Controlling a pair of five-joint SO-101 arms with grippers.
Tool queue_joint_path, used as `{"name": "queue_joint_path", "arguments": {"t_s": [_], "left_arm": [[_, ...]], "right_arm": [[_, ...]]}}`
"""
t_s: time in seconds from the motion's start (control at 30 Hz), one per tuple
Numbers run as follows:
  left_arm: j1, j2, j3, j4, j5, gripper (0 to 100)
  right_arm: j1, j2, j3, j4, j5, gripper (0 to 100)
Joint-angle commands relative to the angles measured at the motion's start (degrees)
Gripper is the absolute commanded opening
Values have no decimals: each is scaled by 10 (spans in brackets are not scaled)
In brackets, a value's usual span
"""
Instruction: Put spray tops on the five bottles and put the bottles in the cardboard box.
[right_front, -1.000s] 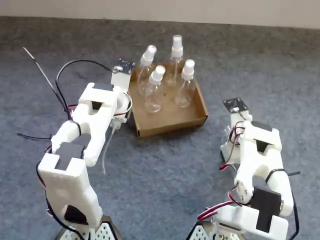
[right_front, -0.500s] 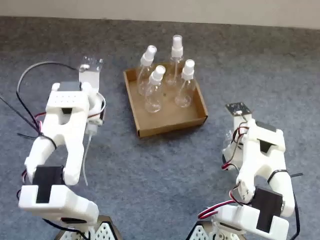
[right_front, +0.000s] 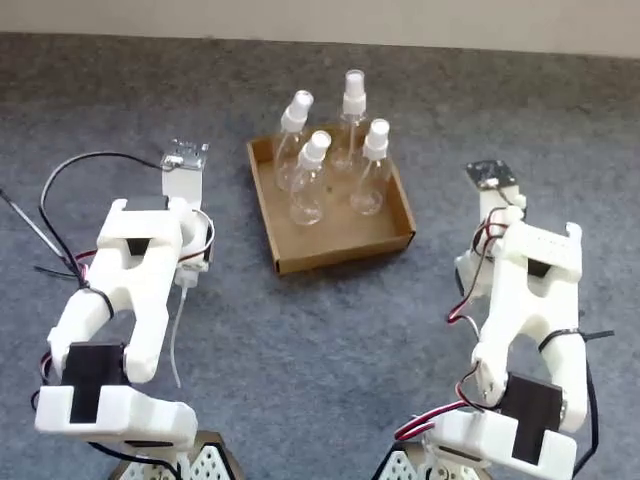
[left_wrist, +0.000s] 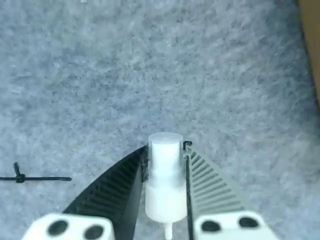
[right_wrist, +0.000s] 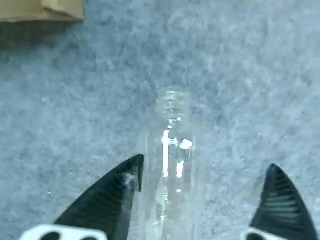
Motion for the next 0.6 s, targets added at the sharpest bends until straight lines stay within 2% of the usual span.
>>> {"name": "queue_joint_path", "arguments": {"t_s": [0.0,0.1,0.2,0.4,0.57], "left_arm": [[0,-24,-2,-9,3,4],[0,-24,-2,-9,4,4],[0,-24,-1,-9,4,4],[0,-24,-1,-9,4,4],[0,-23,-1,-9,4,4]], "right_arm": [[-5,9,-31,-7,-5,209],[11,54,-30,-18,-5,135],[45,102,-36,-18,-6,105],[150,117,-58,-50,5,79],[175,117,-67,-49,52,79]]}}
